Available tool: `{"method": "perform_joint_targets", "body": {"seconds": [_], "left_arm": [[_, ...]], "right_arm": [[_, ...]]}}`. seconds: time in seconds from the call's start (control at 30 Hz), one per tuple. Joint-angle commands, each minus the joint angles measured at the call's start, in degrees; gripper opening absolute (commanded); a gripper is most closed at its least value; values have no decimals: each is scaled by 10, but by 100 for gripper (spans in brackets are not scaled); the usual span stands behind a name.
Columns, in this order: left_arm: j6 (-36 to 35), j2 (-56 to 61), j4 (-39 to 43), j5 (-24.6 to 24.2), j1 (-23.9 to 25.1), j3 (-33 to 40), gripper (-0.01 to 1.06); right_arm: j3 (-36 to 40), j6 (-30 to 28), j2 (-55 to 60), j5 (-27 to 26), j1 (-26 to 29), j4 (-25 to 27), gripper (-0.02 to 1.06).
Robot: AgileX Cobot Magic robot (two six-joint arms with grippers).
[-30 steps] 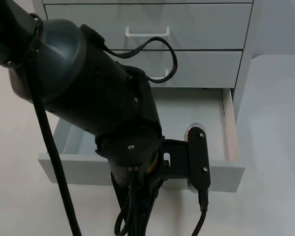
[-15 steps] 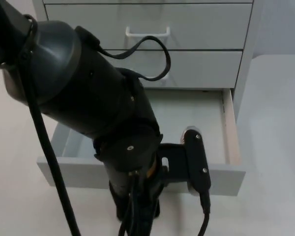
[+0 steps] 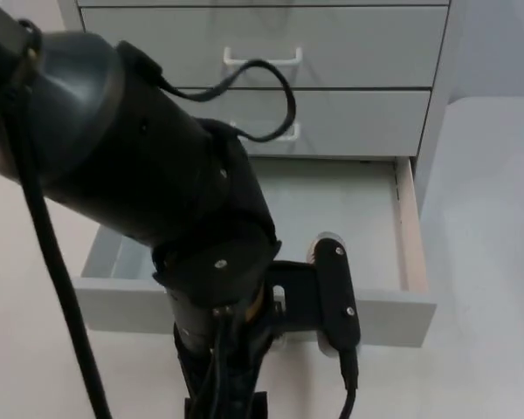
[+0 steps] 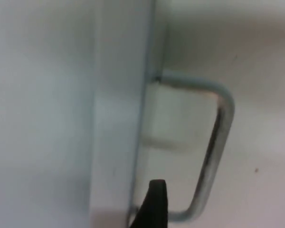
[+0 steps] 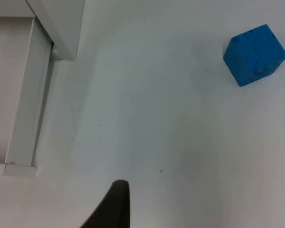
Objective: Open the drawer with the left hand, place the block into the drawer with the right hand, then close the drawer with the left hand.
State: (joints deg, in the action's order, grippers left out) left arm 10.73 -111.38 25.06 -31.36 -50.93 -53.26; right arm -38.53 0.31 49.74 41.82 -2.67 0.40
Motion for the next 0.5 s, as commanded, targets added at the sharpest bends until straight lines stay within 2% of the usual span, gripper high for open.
{"method": "perform_joint_targets", "body": {"seconds": [0.0, 0.1, 0.3, 0.47], "left_arm": [[-2, 15, 14, -11, 1, 3, 77], [-2, 39, 15, -16, 1, 3, 77], [-2, 106, 7, -57, 1, 3, 77], [-5, 185, -35, -67, 1, 3, 77]], "right_arm": [[2, 1, -1, -3, 2, -1, 105], [2, 1, -1, -3, 2, -1, 105], [2, 1, -1, -4, 2, -4, 105], [2, 1, -1, -3, 2, -4, 105]]}}
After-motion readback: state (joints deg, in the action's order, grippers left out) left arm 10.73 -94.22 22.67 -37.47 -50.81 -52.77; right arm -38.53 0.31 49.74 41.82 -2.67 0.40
